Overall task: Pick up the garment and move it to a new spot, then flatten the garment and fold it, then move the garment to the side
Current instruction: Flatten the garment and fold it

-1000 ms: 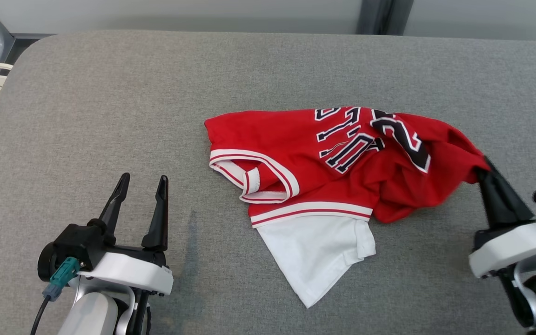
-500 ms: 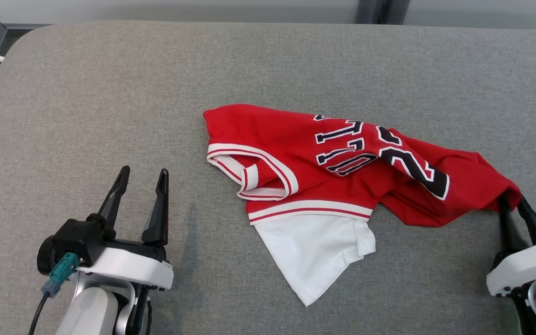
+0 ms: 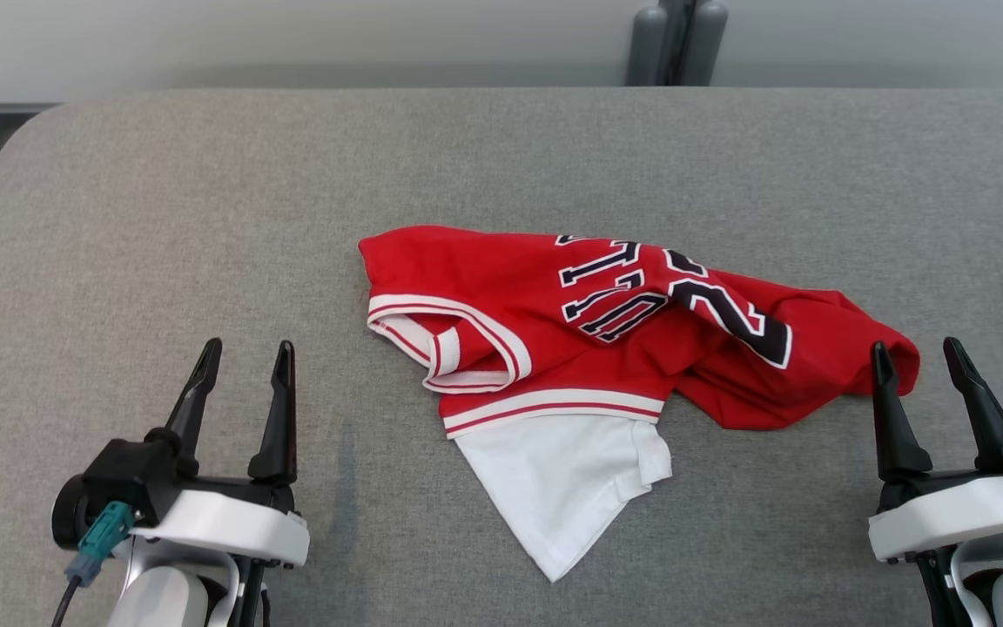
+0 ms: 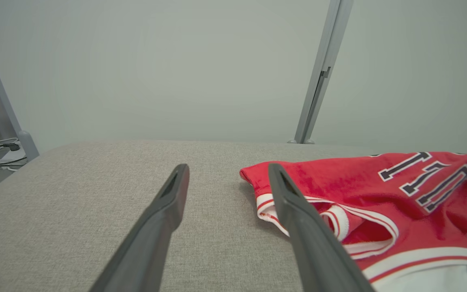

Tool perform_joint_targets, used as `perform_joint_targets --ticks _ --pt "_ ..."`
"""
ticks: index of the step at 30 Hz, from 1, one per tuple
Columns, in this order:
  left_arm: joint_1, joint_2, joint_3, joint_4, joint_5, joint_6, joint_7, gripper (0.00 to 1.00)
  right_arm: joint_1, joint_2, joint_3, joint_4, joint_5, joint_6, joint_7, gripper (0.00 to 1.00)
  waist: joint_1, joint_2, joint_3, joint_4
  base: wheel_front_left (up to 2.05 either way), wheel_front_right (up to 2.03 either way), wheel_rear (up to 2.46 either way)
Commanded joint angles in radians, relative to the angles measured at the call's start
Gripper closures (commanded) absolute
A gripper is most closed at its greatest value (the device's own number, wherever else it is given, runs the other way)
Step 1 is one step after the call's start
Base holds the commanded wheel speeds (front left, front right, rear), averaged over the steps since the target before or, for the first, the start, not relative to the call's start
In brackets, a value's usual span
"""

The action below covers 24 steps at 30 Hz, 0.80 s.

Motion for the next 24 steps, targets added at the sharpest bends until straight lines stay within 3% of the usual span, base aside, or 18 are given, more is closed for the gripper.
perform_joint_targets --ticks 1,12,20,24 --pt "0.020 0.007 0.005 -0.007 0.004 0.010 -0.004 0.00 0.018 0.000 0.008 -0.049 -0.012 0.000 0.010 0.00 0.0000 0.0000 -0.025 -0.015 0.00 0.00 0.00" --pt "0.085 0.022 0.002 -0.036 0.002 0.032 0.019 0.00 0.094 0.015 0.007 -0.215 -0.037 0.000 0.065 0.00 0.0000 0.0000 -0.081 -0.041 0.00 0.00 0.00" --pt "0.101 0.031 -0.009 -0.063 -0.002 0.040 0.050 0.00 0.131 0.022 -0.002 -0.263 -0.033 0.000 0.088 0.00 0.0000 0.0000 -0.081 -0.051 0.00 0.00 0.00" --pt "0.091 0.017 -0.047 -0.067 -0.007 0.021 0.093 0.00 0.127 0.023 -0.001 -0.271 -0.029 0.000 0.091 0.00 0.0000 0.0000 -0.069 -0.053 0.00 0.00 0.00"
